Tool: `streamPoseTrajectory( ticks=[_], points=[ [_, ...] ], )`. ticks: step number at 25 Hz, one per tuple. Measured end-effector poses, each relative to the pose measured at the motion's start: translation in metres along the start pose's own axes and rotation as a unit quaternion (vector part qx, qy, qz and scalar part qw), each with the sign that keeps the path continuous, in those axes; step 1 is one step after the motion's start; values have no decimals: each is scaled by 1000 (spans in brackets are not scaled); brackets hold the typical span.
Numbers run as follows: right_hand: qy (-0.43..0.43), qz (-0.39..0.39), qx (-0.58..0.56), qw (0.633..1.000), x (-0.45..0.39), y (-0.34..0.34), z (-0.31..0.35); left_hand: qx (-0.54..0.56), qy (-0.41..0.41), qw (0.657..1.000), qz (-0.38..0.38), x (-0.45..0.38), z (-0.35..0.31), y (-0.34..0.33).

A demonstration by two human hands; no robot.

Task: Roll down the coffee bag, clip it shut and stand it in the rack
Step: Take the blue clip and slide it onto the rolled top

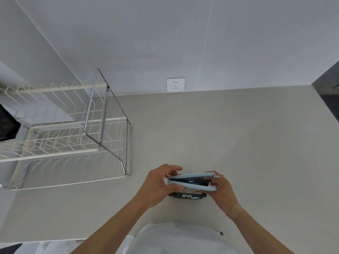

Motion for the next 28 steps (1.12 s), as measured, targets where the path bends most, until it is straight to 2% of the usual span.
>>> streamPoseTrajectory(
  ticks=[3,6,11,21,28],
  points=[
    [-17,-15,-11,1000,1,-1,-2,-136,-35,988,61,-12,-16,-11],
    [-37,-30,-3,999,-1,-2,0,-198,-94,975,41,-20,-28,-20],
    [-30,-36,-56,997,15,14,4,-189,-115,975,34,-22,-24,-22],
    [2,-82,0,997,20,25,5,-202,-127,970,42,-23,-23,-20],
    [14,-105,-9,994,20,23,0,-193,-122,973,42,-22,-24,-21]
  ],
)
Point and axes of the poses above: each hand's wrist, its own x-axis away from the middle knuckle, its own y-axis out of the back of the hand, z = x × y, the point moved 2 cm from there along -x, towards the middle knuckle, and after that the axes turned 2 degrees about y, right-handed, at the moved point
